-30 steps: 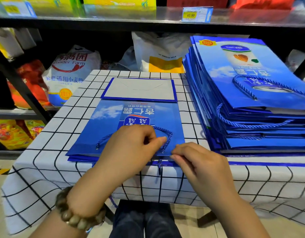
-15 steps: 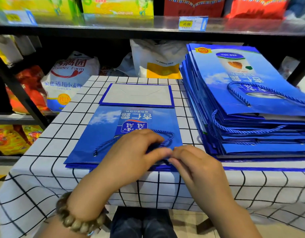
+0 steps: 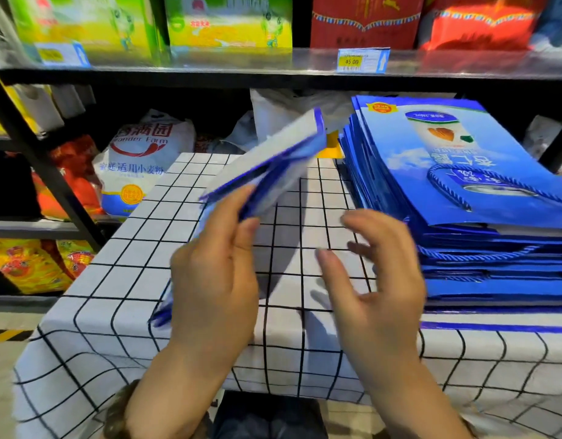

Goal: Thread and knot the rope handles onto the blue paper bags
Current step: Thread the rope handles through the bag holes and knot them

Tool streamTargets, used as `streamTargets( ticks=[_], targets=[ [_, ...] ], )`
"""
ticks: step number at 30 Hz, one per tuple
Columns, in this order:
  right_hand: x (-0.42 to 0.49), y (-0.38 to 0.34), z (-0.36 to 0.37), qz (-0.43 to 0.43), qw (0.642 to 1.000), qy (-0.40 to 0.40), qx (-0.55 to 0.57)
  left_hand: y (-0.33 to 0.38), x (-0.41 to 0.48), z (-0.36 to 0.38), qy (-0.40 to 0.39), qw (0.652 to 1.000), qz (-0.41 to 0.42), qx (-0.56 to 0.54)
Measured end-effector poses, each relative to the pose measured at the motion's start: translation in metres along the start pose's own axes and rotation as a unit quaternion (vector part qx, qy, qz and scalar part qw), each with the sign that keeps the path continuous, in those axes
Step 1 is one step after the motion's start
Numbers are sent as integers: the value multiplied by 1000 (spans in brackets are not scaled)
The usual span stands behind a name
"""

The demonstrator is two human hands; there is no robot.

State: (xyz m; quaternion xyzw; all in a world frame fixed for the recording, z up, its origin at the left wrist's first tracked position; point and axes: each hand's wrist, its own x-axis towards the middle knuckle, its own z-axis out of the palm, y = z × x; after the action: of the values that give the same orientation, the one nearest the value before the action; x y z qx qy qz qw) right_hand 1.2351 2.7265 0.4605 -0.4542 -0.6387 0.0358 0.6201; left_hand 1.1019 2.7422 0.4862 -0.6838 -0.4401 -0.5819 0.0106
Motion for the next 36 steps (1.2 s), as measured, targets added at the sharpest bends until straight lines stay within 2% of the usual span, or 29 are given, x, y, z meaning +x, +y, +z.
streamTargets(
  ticks=[2, 3, 5, 7, 9, 12, 14, 16, 17, 18, 21, 24, 26, 29, 31, 33, 34, 36],
  targets=[
    [-1, -14, 16, 59, 987, -146, 34, 11, 10, -4, 128, 981, -48, -140],
    [-4, -16, 24, 51, 978, -201, 14, 15, 16, -6, 177, 952, -79, -236],
    [-9, -13, 34, 1, 969, -238, -61, 19, 23, -3, 238, 876, -147, -393],
    [-8, -5, 32, -34, 964, -225, -137, 17, 22, 0, 282, 825, -228, -433],
    [-6, 5, 24, -67, 951, -221, -204, 16, 14, 0, 283, 784, -310, -458],
    [-4, 14, 11, -87, 925, -233, -286, 7, -1, 7, 206, 769, -416, -439],
    [-4, 19, 6, -77, 906, -255, -329, 0, -10, 14, 207, 725, -469, -459],
    [-2, 21, 3, -69, 902, -261, -337, -3, -16, 15, 166, 687, -517, -483],
    [-2, 23, 1, -58, 906, -263, -328, -4, -18, 13, 137, 685, -537, -472],
    [-2, 24, -1, -36, 909, -258, -325, -6, -22, 10, 89, 700, -548, -448],
    [-3, 19, -7, 64, 905, -227, -355, -8, -26, -8, -98, 742, -533, -393],
    [0, 12, -16, 140, 863, -238, -424, -10, -24, -17, -156, 782, -514, -315],
    [0, 13, -23, 152, 861, -251, -415, -10, -25, -14, -183, 812, -491, -257],
    [7, 9, -25, 210, 911, -237, -265, -6, -25, -7, -262, 832, -437, -220],
    [14, 8, -21, 266, 929, -218, -138, 0, -27, 2, -370, 828, -367, -208],
    [19, 9, -19, 320, 929, -184, -14, 6, -30, 13, -455, 799, -328, -218],
    [21, 9, -19, 349, 921, -171, 36, 8, -31, 19, -464, 796, -325, -215],
    [24, 7, -19, 390, 901, -155, 110, 8, -33, 27, -443, 818, -318, -185]
  ],
)
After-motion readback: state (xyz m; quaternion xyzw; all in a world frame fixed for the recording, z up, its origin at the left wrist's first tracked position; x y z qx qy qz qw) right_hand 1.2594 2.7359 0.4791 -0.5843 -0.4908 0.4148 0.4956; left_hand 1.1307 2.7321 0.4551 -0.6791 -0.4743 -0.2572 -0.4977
